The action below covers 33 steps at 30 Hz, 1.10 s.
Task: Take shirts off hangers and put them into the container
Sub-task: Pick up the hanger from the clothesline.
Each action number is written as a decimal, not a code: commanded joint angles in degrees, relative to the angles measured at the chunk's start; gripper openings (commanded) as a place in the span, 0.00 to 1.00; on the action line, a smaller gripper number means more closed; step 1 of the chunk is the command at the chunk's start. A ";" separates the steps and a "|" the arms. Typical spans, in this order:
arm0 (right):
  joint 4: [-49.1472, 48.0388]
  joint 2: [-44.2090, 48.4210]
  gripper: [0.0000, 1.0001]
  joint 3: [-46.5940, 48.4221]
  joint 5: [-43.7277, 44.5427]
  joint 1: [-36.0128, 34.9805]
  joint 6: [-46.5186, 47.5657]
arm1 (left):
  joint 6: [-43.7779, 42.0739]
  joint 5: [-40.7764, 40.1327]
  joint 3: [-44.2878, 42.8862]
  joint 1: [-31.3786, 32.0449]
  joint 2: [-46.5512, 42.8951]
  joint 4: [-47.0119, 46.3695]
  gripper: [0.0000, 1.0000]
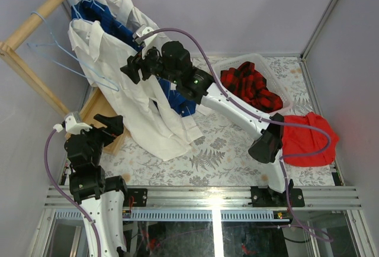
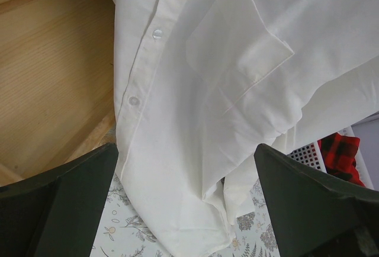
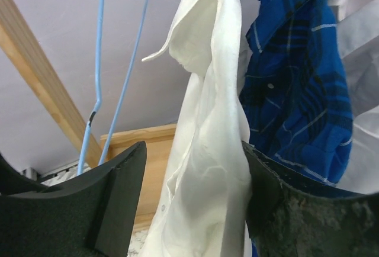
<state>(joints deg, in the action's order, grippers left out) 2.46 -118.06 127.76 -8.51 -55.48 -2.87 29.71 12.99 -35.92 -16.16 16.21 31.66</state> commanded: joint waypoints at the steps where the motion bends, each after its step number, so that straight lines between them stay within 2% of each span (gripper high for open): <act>1: -4.41 1.36 0.68 2.90 5.39 -0.90 2.00 | 0.18 1.08 0.41 -0.33 -0.30 -3.45 1.00; 3: -4.73 1.40 0.62 3.20 4.56 -0.99 1.87 | 0.17 1.11 0.46 -0.29 -0.30 -3.45 1.00; 5: -5.08 1.11 0.48 3.38 4.43 -0.98 1.39 | 0.17 1.06 0.46 -0.32 -0.31 -3.45 1.00; 7: -3.64 0.38 0.38 4.98 4.87 -1.03 0.87 | 0.17 1.00 0.41 -0.36 -0.25 -3.45 1.00; 9: -1.90 0.11 0.23 6.18 4.78 -1.06 0.48 | 0.17 1.12 0.41 -0.33 -0.30 -3.45 1.00; 11: -3.26 1.12 0.02 4.10 4.98 -1.08 -0.04 | 0.17 1.07 0.41 -0.28 -0.34 -3.45 1.00; 12: -4.50 1.83 0.00 2.50 5.04 -1.16 -0.04 | 0.17 1.05 0.41 -0.27 -0.26 -3.45 1.00; 18: -18.42 7.60 0.00 -9.40 3.77 -1.51 -0.39 | 0.17 1.02 0.41 -0.34 -0.16 -3.45 1.00; 22: -29.88 9.06 0.00 -14.10 4.60 -1.78 -4.65 | 0.17 1.03 0.41 -0.33 -0.21 -3.45 1.00; 25: -34.18 8.78 0.00 -14.42 5.10 -2.12 -7.94 | 0.17 1.00 0.41 -0.35 -0.21 -3.45 1.00; 27: -35.26 8.58 0.00 -14.12 3.95 -2.52 -9.55 | 0.17 0.98 0.44 -0.25 -0.21 -3.45 1.00; 29: -32.34 8.43 0.00 -12.64 2.17 -2.96 -9.99 | 0.17 1.04 0.41 -0.34 -0.18 -3.45 1.00; 33: -26.14 10.43 0.00 -16.13 1.56 -3.82 -7.62 | 0.17 0.93 0.41 -0.31 -0.19 -3.45 1.00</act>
<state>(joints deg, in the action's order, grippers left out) -21.71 -112.95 112.36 -4.73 -57.71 -10.63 29.74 13.02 -35.86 -16.16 16.21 31.66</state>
